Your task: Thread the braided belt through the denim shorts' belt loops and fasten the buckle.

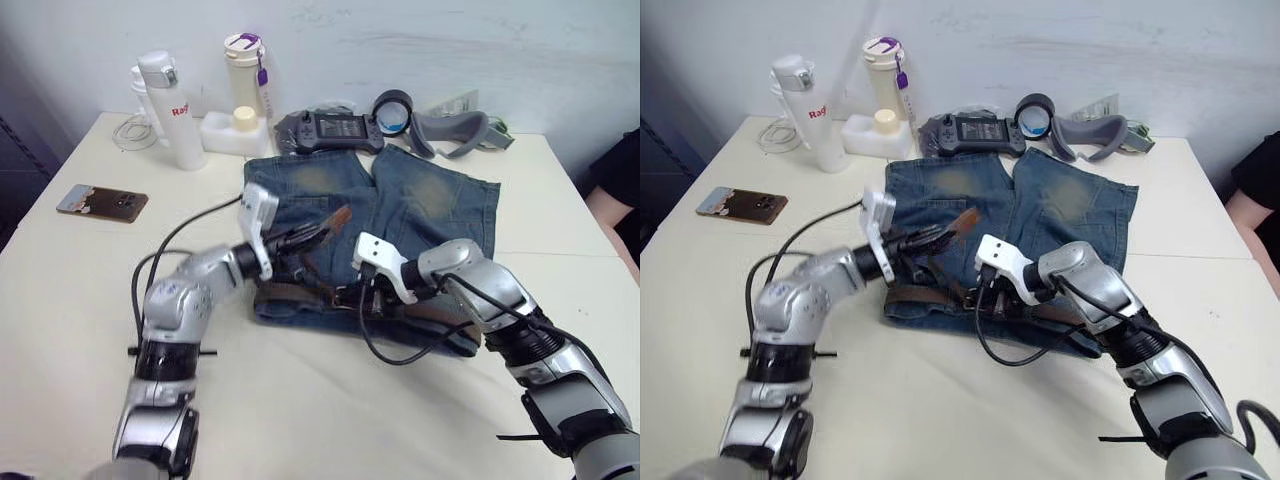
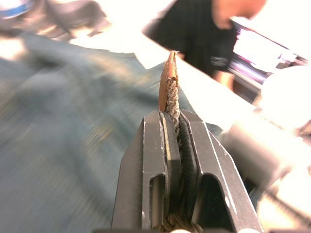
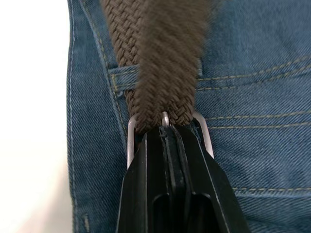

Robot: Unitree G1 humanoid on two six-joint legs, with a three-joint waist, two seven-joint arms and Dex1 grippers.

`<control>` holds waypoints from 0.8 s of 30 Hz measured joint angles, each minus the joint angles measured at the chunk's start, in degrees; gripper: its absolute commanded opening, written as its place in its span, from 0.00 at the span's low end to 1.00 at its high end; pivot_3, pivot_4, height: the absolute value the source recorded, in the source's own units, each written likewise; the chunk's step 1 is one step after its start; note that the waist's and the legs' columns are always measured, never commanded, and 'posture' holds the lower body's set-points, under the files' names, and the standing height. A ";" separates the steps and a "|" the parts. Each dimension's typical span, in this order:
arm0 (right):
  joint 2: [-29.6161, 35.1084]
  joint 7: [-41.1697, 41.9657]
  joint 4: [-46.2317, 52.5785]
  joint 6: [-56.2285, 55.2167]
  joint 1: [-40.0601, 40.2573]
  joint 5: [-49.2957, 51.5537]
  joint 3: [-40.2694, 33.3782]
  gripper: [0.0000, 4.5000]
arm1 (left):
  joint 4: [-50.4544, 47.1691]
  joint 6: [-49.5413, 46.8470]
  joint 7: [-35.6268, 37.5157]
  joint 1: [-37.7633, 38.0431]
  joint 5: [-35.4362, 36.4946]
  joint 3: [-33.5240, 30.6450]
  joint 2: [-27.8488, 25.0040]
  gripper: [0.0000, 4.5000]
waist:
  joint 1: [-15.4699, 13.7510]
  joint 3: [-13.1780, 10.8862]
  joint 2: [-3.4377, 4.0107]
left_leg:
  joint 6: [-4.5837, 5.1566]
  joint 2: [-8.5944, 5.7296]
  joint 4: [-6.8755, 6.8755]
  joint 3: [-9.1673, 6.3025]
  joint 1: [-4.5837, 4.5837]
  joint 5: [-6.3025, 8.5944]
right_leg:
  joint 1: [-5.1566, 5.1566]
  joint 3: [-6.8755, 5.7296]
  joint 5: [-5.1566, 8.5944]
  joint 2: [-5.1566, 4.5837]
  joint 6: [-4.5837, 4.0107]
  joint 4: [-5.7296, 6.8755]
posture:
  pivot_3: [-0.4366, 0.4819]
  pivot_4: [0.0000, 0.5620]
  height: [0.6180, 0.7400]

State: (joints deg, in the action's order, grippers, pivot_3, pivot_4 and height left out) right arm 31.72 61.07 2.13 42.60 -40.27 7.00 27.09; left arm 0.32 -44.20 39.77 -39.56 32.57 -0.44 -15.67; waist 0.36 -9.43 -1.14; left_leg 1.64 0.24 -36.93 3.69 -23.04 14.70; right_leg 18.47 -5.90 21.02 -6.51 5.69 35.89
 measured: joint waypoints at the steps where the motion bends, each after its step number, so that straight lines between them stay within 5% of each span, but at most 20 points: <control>1: 0.05 -0.39 0.77 -0.98 0.67 -0.46 -0.01 0.01 | 1.89 -0.08 1.34 -1.54 0.42 0.69 1.07 0.00 | 0.08 0.00 0.00 | 0.01 0.00 0.01 0.01 0.00 0.00 | 0.03 -0.01 0.00 0.03 0.00 -0.01 | 0.48 0.27 0.93; 15: 0.75 -1.06 6.28 -4.30 3.75 -6.67 0.16 0.01 | 36.20 9.49 12.96 -24.95 -6.23 6.59 11.84 0.00 | -0.32 -0.01 -0.01 | 0.08 0.08 -0.06 0.09 -0.08 0.00 | 0.07 -0.01 0.00 0.06 -0.01 -0.13 | 0.48 0.27 0.93; 18: 1.04 -1.06 7.37 -4.26 4.27 -7.25 0.09 0.01 | 44.24 14.79 13.61 -29.39 -8.22 6.40 14.07 0.00 | -0.39 -0.03 0.02 | 0.11 0.07 -0.05 0.10 -0.11 0.02 | 0.09 -0.02 0.00 0.05 -0.01 -0.17 | 0.48 0.27 0.93; 20: 1.62 -1.06 8.77 -3.77 4.74 -8.08 0.05 0.01 | 52.40 27.88 14.51 -32.14 -12.45 6.41 17.87 0.00 | -0.46 -0.06 0.06 | 0.18 0.00 -0.08 0.08 -0.16 0.06 | 0.10 -0.03 0.00 -0.06 0.00 -0.27 | 0.48 0.27 0.93; 24: 1.50 -1.33 9.12 -3.64 5.38 -8.07 -0.47 0.01 | 53.35 33.42 14.83 -32.13 -15.36 7.35 18.23 0.00 | -0.57 -0.06 0.06 | 0.20 -0.02 -0.08 0.07 -0.16 0.08 | 0.08 -0.05 0.00 -0.08 0.00 -0.28 | 0.48 0.27 0.93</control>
State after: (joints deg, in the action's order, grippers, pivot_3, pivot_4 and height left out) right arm 33.22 59.75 11.25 38.95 -34.88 -1.07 26.62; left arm 53.68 -10.79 54.60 -71.69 17.21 6.91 2.57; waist -0.21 -9.49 -1.07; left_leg 1.84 0.22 -37.01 3.76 -23.20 14.78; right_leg 18.55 -5.95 21.02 -6.59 5.69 35.61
